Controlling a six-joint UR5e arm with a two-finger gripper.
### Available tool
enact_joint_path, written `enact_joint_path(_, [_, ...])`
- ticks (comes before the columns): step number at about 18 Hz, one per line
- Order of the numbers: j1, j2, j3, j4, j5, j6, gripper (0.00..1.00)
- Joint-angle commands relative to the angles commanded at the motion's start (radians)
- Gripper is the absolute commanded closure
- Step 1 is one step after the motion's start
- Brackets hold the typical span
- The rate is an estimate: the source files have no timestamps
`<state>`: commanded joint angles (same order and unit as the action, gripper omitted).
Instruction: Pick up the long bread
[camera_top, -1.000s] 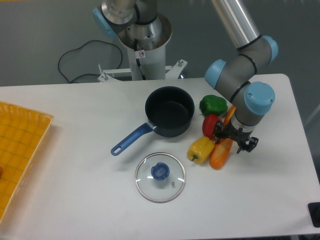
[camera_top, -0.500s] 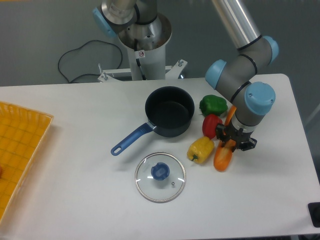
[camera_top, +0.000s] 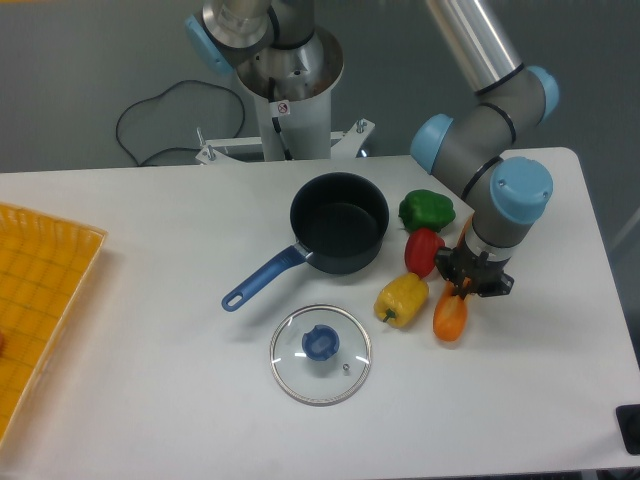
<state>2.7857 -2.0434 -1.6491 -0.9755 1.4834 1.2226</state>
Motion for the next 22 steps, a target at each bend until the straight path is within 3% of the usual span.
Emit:
enact_joint_path(4, [-0.005, 0.043, 0.011, -0.011, 0.005, 0.0, 0.96])
enact_joint_path(9, [-0.014, 0.095, 0.037, -0.104, 0.009, 0.0, 0.97])
enact_joint_path(15, [-0.081, 0.13, 0.045, -0.149, 0.063, -0.002, 0.99])
enact_joint_path(22, [-0.106, 0.143, 0.049, -0.15, 0.081, 0.0, 0.98])
